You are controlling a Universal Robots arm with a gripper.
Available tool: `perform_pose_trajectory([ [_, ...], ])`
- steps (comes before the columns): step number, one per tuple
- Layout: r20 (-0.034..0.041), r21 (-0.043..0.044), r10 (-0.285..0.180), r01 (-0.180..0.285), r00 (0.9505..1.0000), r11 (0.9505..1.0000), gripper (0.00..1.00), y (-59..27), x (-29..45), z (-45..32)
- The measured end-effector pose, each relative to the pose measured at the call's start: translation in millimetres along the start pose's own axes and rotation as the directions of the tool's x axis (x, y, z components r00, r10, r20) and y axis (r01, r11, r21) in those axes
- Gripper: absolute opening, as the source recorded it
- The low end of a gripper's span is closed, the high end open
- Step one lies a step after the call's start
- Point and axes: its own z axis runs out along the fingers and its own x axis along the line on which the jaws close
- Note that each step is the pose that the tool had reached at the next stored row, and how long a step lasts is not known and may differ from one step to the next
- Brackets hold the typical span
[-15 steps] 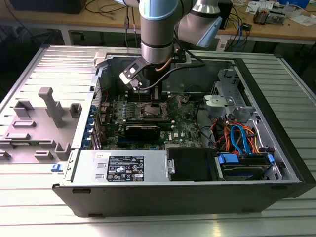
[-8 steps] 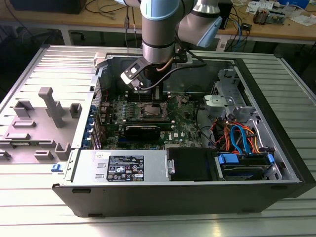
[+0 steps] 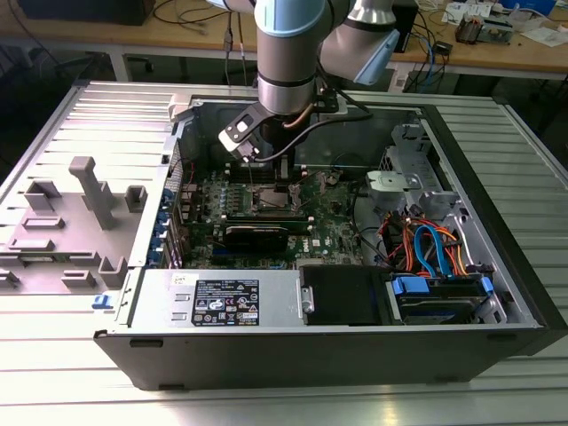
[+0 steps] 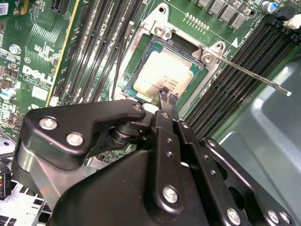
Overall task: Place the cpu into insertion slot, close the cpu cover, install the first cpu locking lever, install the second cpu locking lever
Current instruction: 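Close the cpu cover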
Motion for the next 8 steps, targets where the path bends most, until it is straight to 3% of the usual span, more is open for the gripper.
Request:
perform_pose_trajectory([
  [8,0.0,0.0,0.0,0.0,1.0,1.0,0.11,4.7,0.1,-2.7],
])
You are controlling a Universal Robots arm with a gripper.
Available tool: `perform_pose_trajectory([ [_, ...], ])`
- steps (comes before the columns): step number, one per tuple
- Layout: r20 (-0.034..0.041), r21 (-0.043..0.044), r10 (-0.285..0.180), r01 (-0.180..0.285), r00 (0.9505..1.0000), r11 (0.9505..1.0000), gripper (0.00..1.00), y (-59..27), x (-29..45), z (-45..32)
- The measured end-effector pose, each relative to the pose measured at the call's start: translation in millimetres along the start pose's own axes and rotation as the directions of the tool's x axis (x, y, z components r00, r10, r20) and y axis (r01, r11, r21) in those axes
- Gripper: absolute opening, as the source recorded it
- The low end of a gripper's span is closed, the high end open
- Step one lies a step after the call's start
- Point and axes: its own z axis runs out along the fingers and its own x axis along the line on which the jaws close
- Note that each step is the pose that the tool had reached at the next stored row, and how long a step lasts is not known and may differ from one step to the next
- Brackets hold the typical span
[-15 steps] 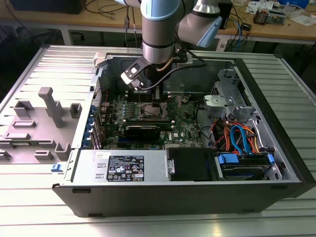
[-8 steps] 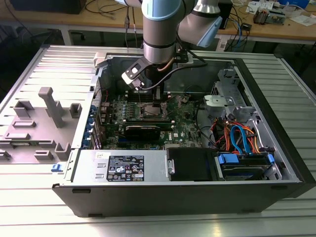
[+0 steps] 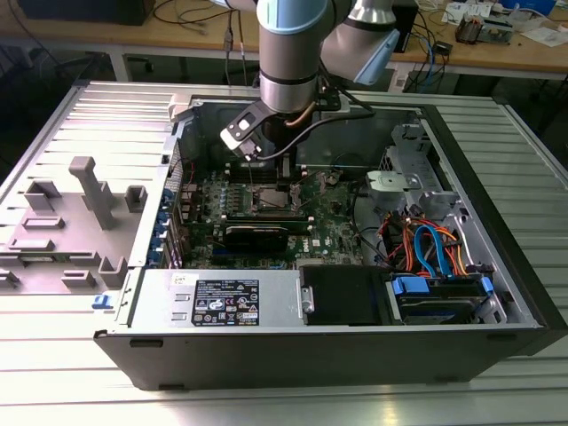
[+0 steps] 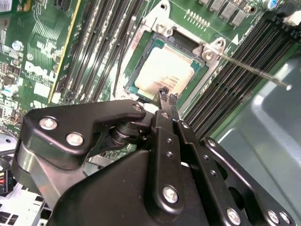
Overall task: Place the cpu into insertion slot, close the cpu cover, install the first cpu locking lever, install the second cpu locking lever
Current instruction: 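Close the cpu cover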
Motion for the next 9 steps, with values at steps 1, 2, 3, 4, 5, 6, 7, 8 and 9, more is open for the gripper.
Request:
perform_pose_trajectory([
  [1,0.0,0.0,0.0,0.0,1.0,1.0,0.11,3.0,0.0,0.1],
  [2,0.0001,0.0001,0.0,0.0,1.0,1.0,0.11,5.5,0.0,0.2],
  [3,0.0,0.0001,0.0,0.0,1.0,1.0,0.11,7.5,0.0,0.3],
  [4,0.0001,0.0001,0.0,0.0,1.0,1.0,0.11,8.4,0.0,0.3],
  [5,0.0,0.0,0.0,0.0,1.0,1.0,0.11,8.8,0.0,0.3],
  [6,0.0001,0.0001,0.0,0.0,1.0,1.0,0.11,9.2,0.0,0.3],
  [7,0.0001,0.0001,0.0,0.0,1.0,1.0,0.11,9.3,0.0,0.3],
  [8,0.0001,0.0,0.0,0.0,1.0,1.0,0.11,9.3,0.0,0.3],
  [9,0.0001,0.0001,0.0,0.0,1.0,1.0,0.11,9.4,0.0,0.3],
])
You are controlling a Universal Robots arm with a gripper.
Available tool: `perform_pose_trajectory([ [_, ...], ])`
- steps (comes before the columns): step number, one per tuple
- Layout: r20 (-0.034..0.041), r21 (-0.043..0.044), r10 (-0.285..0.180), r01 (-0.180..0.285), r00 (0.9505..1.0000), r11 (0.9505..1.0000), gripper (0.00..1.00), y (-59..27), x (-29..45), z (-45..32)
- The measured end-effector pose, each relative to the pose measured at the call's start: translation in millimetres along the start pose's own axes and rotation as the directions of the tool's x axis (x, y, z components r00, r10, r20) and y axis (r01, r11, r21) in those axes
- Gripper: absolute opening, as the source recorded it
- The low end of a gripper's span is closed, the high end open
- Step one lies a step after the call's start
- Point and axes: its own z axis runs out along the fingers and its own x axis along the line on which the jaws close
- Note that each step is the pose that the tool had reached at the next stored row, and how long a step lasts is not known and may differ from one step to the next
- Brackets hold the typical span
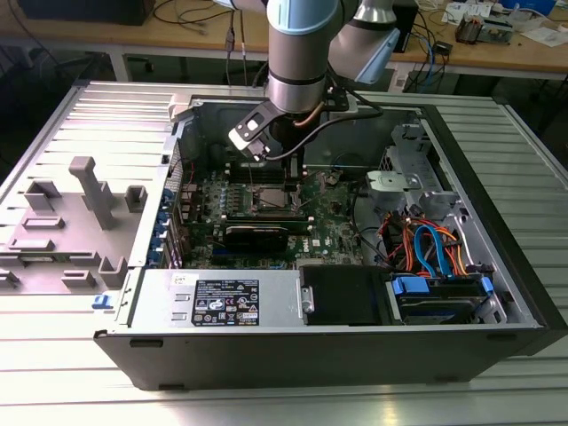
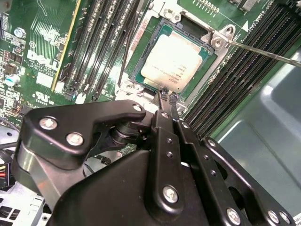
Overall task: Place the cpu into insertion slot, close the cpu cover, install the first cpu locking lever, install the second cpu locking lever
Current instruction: 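Close the cpu cover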
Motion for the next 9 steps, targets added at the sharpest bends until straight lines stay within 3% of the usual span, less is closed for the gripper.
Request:
perform_pose_trajectory([
  [9,-0.0003,-0.0001,0.0,0.0,1.0,1.0,0.11,0.3,0.2,-5.7],
])
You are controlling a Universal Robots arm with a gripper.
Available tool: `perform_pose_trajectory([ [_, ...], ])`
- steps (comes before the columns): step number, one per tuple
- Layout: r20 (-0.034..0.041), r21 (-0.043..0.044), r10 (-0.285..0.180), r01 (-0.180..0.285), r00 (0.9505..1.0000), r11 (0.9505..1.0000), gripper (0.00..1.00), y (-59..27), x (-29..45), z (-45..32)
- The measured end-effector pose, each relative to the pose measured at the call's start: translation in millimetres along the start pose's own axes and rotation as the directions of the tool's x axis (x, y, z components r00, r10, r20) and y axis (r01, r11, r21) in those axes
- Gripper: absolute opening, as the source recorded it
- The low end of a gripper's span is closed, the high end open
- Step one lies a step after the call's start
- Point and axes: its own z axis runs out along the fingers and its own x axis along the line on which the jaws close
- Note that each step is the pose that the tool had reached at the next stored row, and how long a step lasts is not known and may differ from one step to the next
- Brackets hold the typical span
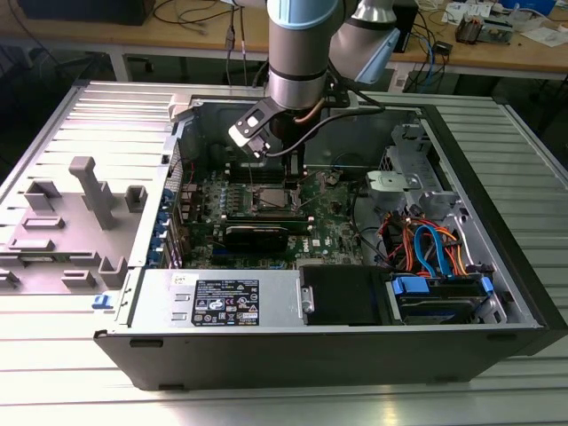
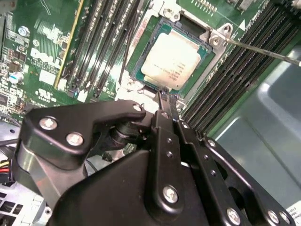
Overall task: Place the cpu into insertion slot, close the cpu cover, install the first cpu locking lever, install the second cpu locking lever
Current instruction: 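Close the cpu cover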
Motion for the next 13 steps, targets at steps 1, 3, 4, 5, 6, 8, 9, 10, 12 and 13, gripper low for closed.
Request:
perform_pose_trajectory([
  [1,0.0001,0.0,0.0,0.0,1.0,1.0,0.11,0.0,0.0,0.0],
  [3,0.0002,0.0001,0.0,0.0,1.0,1.0,0.11,0.0,0.0,-0.2],
  [4,0.0002,0.0001,0.0,0.0,1.0,1.0,0.11,0.1,0.0,-0.2],
  [5,0.0003,0.0002,0.0,0.0,1.0,1.0,0.11,1.5,-0.1,-0.2],
  [6,0.0003,0.0002,0.0,0.0,1.0,1.0,0.11,3.1,-0.1,-0.2],
  [8,0.0004,0.0002,0.0,0.0,1.0,1.0,0.11,5.5,0.0,-0.1],
  [9,0.0004,0.0002,0.0,0.0,1.0,1.0,0.11,5.7,0.0,-0.2],
  [10,0.0003,0.0002,0.0,0.0,1.0,1.0,0.11,5.7,0.1,-1.6],
  [12,0.0002,0.0001,0.0,0.0,1.0,1.0,0.11,5.9,0.1,-5.2],
  [13,0.0003,0.0001,0.0,0.0,1.0,1.0,0.11,5.9,0.2,-7.5],
])
